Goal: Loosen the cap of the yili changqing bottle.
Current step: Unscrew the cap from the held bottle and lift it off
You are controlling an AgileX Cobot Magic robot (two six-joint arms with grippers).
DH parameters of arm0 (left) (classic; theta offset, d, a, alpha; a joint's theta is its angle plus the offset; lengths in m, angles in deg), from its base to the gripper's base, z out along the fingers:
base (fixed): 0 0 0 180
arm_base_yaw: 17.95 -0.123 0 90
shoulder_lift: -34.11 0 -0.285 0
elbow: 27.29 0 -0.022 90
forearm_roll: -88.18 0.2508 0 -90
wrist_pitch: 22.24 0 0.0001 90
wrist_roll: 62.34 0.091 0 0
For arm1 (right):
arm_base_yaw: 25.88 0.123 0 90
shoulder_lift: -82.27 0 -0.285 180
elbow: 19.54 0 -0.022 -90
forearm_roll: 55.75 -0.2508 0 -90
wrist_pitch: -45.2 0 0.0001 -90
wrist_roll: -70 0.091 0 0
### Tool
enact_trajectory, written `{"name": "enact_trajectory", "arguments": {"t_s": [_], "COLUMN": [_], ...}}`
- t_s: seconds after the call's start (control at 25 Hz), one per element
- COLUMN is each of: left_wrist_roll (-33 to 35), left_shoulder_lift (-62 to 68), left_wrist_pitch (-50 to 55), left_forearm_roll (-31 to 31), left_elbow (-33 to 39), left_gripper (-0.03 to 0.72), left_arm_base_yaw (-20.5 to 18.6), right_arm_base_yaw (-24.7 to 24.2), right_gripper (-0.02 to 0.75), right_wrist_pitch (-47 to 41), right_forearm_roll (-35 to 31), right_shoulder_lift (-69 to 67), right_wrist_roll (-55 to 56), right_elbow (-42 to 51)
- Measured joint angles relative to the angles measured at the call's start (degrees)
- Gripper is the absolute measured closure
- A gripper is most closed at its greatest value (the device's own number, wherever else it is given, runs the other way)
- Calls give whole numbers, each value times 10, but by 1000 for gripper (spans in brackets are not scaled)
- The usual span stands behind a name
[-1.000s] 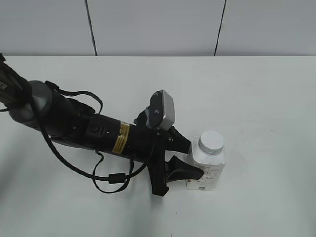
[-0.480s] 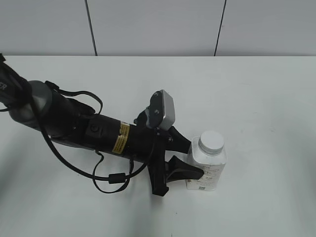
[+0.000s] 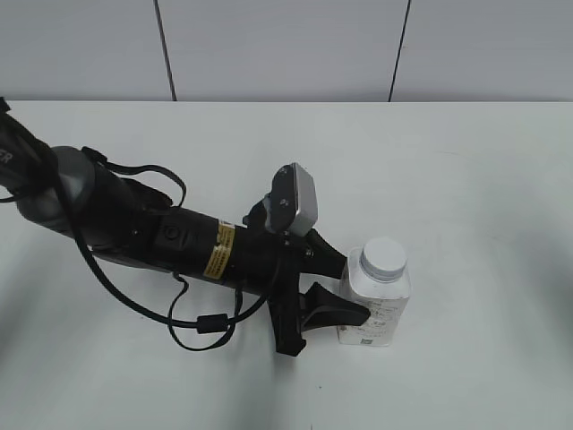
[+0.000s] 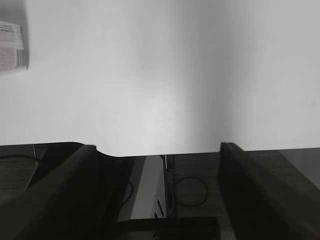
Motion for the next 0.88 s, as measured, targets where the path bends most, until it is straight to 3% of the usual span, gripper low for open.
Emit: {"name": "enact_trajectory", "arguments": {"t_s": [0.32,0.88], "left_wrist_roll": [0,0], "left_shoulder_lift": [0,0], "left_wrist_pitch": [-1,-1], "left_forearm_roll": [0,0], "left_elbow": [0,0], "left_gripper": [299,299], "left_arm_base_yaw": [0,0], "right_arm_base_yaw": [0,0], "right_gripper": [151,151], "right_wrist_pitch": [-1,-2], "right_forearm_roll": [-7,-88], "right_shoulder_lift": [-63,-95], "right_wrist_roll": [7,2], "right_elbow": [-13,-81]}}
